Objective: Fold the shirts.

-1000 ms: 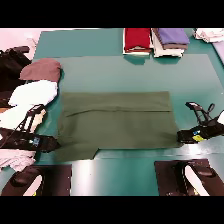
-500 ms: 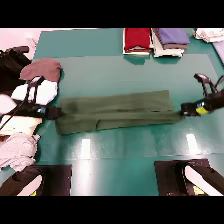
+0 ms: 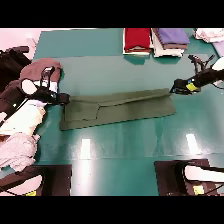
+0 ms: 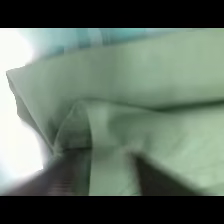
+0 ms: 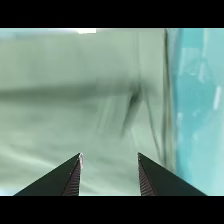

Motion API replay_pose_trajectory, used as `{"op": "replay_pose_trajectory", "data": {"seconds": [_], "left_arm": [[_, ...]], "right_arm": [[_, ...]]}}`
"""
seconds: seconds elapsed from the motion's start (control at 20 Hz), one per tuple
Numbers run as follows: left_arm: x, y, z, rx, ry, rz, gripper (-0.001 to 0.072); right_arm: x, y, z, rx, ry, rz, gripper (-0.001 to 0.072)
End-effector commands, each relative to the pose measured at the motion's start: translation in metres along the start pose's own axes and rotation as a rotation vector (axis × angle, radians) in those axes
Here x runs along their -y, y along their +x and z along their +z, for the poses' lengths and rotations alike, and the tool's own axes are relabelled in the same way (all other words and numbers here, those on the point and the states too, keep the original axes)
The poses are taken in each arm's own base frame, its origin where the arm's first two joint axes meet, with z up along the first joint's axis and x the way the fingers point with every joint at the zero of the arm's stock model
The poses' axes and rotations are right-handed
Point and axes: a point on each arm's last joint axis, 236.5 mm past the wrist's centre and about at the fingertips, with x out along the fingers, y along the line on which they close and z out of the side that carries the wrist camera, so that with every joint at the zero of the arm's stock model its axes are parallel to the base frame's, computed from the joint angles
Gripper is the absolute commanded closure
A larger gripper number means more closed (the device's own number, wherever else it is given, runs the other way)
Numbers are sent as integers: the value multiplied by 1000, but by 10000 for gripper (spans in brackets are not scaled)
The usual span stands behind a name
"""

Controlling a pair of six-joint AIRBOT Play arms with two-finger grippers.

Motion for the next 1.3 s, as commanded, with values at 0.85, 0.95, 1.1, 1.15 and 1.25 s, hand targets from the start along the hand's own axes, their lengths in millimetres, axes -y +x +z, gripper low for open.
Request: {"op": "replay_pose_trajectory", "data": {"seconds": [0.85,0.95,1.1,1.15,1.25], "left_arm": [[152,7,15,26,13,-306,688],[178,21,11,38,39,-325,688],[216,48,8,5,100,-350,689],[228,58,10,-4,116,-358,689],[249,77,13,-26,144,-371,688]], "right_arm": [[22,90,-43,-194,77,300,416],[10,79,-28,-121,3,284,673],[-20,26,3,22,-99,283,697],[-37,2,12,64,-138,306,697],[-83,-46,24,135,-185,378,697]]}}
